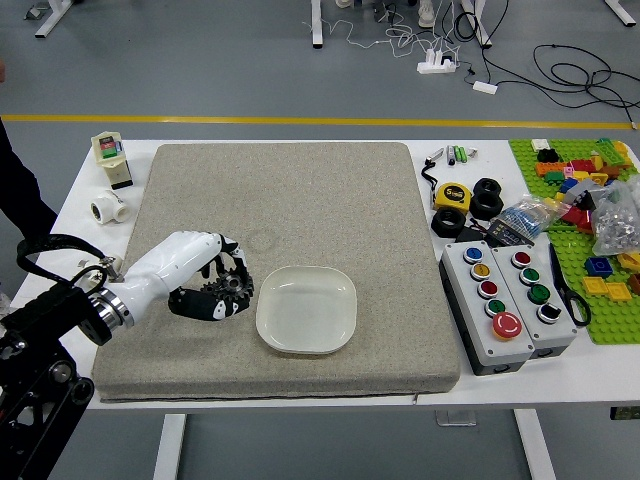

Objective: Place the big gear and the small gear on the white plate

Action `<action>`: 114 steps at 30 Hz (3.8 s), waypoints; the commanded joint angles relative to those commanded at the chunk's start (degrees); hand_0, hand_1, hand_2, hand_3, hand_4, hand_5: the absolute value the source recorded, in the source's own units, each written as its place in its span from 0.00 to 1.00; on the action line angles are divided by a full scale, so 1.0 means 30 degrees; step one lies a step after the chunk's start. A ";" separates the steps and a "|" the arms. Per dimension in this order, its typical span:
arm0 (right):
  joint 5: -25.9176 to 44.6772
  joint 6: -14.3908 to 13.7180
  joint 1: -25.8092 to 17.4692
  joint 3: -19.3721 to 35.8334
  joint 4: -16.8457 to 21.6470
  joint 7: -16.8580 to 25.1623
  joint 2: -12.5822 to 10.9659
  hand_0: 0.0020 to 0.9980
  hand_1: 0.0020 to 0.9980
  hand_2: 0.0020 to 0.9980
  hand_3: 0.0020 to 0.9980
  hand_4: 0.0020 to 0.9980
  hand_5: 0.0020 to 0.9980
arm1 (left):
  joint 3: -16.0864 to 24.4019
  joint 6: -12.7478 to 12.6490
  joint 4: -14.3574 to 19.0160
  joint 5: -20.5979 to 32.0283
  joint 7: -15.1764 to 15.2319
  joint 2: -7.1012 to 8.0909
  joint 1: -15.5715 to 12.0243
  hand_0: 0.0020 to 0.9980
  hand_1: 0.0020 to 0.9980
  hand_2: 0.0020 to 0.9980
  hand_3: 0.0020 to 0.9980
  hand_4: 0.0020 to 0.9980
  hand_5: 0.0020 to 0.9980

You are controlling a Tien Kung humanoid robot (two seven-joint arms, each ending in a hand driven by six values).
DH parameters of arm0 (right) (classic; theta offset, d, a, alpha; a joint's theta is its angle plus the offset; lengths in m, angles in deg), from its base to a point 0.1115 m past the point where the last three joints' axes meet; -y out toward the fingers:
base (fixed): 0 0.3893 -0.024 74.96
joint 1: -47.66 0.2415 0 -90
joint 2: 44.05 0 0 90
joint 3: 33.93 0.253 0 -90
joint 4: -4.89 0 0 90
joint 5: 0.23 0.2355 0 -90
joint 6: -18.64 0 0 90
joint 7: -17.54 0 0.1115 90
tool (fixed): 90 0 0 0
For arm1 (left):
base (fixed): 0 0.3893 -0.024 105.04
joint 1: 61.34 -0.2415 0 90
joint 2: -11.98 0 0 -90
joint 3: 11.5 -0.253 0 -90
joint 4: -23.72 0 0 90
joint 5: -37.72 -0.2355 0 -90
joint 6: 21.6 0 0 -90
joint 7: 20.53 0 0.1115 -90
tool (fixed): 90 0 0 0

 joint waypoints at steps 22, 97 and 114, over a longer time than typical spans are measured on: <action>0.0392 -0.0043 0.0420 -0.0405 0.0000 0.0026 -0.0106 0.60 0.61 0.70 0.56 0.76 0.67 | -0.6302 -0.4610 -0.5895 0.0000 -0.0246 -0.1003 0.3982 0.36 0.48 0.52 0.55 0.62 0.00; 0.0119 -0.0086 0.0054 -0.0148 0.0000 -0.0002 -0.0027 0.60 0.61 0.70 0.56 0.76 0.67 | -0.1627 -0.1821 -0.4029 0.0000 -0.1234 0.1174 0.1195 0.23 0.26 0.36 0.44 0.15 0.00; 0.0397 -0.0108 0.0295 -0.0422 0.0000 0.0025 -0.0092 0.60 0.61 0.70 0.56 0.76 0.67 | -0.5548 -0.2894 -0.2347 0.0000 -0.1741 0.0140 0.2726 0.27 0.34 0.47 0.56 0.34 0.00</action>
